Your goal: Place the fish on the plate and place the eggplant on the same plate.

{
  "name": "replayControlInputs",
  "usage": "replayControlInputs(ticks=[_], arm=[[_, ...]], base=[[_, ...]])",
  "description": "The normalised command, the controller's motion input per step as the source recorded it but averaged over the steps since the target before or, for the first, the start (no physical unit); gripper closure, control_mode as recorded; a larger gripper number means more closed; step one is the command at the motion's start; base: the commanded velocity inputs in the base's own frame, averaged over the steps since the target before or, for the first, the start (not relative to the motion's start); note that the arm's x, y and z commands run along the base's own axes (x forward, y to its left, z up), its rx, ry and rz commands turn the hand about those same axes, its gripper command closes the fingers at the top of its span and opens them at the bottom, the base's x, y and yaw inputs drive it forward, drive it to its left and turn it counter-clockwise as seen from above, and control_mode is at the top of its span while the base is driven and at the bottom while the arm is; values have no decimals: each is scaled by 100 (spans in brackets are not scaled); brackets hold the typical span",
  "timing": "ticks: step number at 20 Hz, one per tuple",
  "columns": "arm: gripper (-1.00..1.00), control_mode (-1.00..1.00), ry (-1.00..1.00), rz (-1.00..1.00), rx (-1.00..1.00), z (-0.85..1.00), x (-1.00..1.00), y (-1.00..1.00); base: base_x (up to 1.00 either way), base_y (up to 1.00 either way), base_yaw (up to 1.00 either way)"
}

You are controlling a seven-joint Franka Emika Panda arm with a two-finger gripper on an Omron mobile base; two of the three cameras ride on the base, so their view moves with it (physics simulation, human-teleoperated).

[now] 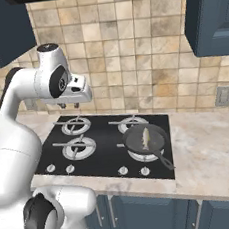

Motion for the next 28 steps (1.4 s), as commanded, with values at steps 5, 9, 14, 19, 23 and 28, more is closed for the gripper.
replayControlInputs(ticks=[5,9,14,19,23,28], arm=[[-100,-100,3,0,0,-7,6,-9],[-100,-100,26,0,0,-12,55,-94],[-100,-100,32,0,0,-21,63,-100],[-100,-100,27,-8,0,-54,13,-76],[-100,-100,17,-10,0,-90,1,-58],[-100,-100,5,-8,1,-73,2,-42]], base=[[0,0,0],[0,0,0],[0,0,0],[0,0,0],[0,0,0],[0,0,0]])
